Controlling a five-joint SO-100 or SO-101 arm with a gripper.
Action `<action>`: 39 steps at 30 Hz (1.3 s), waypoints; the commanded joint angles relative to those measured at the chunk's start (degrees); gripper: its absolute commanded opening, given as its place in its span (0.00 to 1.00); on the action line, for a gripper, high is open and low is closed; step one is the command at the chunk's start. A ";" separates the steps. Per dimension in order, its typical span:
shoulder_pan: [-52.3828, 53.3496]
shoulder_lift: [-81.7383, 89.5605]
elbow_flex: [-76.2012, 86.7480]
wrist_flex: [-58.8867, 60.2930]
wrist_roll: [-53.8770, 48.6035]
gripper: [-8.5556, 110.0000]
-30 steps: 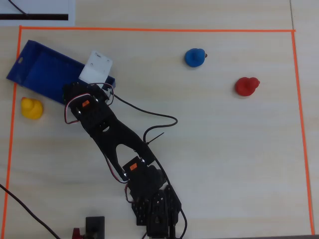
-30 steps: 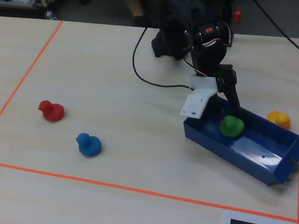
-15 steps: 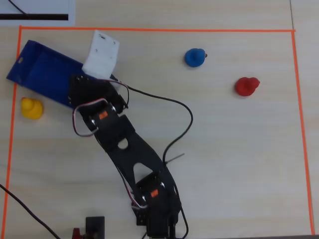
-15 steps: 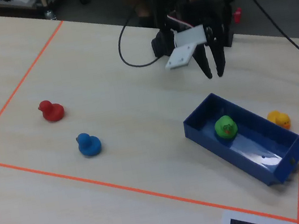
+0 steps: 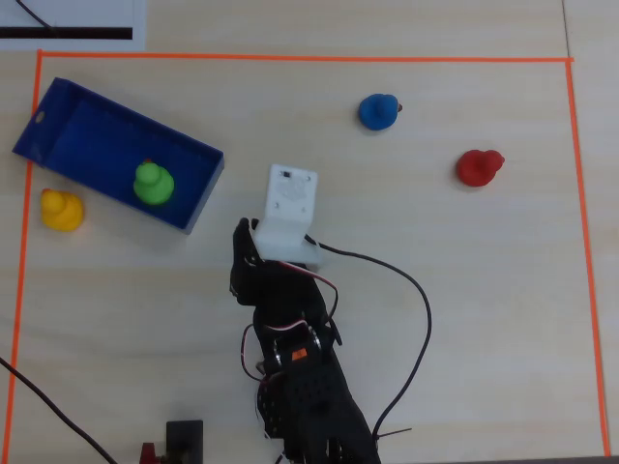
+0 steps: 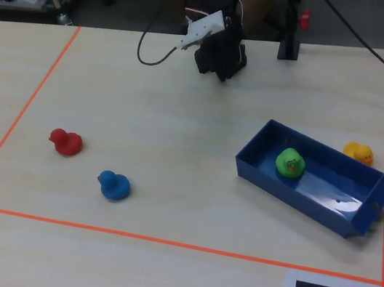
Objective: Grasp green duck and put it into box.
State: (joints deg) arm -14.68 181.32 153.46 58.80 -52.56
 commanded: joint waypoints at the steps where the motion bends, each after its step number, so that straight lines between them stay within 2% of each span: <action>1: 3.43 8.26 5.19 4.57 -0.79 0.07; 12: 12.22 8.44 24.79 6.33 -4.57 0.07; 18: 13.89 8.44 24.70 15.73 -13.45 0.07; 23: 17.93 8.35 24.70 15.73 -13.62 0.07; 39: 18.02 8.35 24.70 15.73 -13.62 0.08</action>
State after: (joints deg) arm 2.99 190.20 178.51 73.21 -66.09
